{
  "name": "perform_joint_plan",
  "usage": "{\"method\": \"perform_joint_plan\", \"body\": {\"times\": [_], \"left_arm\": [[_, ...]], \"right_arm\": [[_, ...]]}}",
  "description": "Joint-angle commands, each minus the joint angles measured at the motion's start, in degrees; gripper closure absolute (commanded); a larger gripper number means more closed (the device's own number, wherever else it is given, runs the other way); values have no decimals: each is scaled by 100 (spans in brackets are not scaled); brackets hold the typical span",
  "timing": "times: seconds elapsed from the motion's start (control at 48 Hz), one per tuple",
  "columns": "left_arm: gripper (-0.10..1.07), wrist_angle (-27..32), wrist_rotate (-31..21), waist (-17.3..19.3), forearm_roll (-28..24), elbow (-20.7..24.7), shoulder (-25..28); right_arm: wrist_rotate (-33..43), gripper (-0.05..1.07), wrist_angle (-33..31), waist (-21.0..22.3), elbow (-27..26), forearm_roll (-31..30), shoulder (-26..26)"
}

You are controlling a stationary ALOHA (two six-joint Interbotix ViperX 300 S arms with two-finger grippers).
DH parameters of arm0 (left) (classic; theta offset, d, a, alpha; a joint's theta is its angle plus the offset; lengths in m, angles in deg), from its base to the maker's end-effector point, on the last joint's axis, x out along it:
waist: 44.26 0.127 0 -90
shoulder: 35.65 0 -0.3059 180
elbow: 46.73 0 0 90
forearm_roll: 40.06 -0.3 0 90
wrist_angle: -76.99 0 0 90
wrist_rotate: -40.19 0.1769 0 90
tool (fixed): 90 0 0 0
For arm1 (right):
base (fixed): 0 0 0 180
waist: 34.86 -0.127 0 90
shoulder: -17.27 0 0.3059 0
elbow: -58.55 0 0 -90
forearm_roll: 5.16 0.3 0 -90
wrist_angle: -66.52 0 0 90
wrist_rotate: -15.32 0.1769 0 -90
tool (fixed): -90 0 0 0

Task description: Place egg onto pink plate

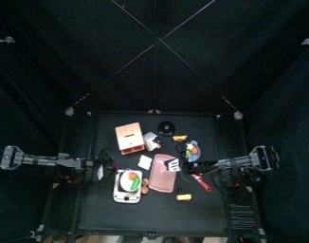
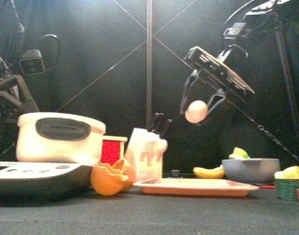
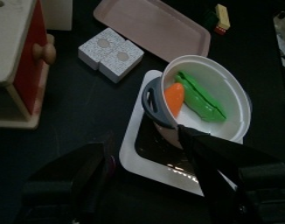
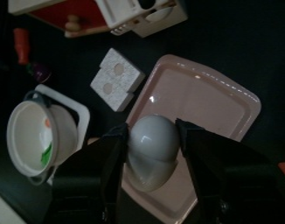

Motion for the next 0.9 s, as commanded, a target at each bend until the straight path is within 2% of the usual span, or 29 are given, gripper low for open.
{"method": "perform_joint_plan", "body": {"times": [0.0,0.083,0.208,0.438,0.688,0.875], "left_arm": [[4,-18,0,53,-9,141,0],[4,-26,0,62,-9,141,0],[4,-18,-9,62,0,167,9],[4,-26,0,79,0,185,9],[4,-26,0,97,9,202,0],[4,-26,0,105,-9,220,9]], "right_arm": [[712,37,-246,-229,-44,-633,149],[1125,37,-369,-369,-44,-826,352],[1450,37,-422,-545,-105,-747,694],[1397,37,-396,-677,-343,-325,1283],[1318,36,62,-712,-483,-413,1644],[1336,34,88,-712,-545,-387,1863]]}}
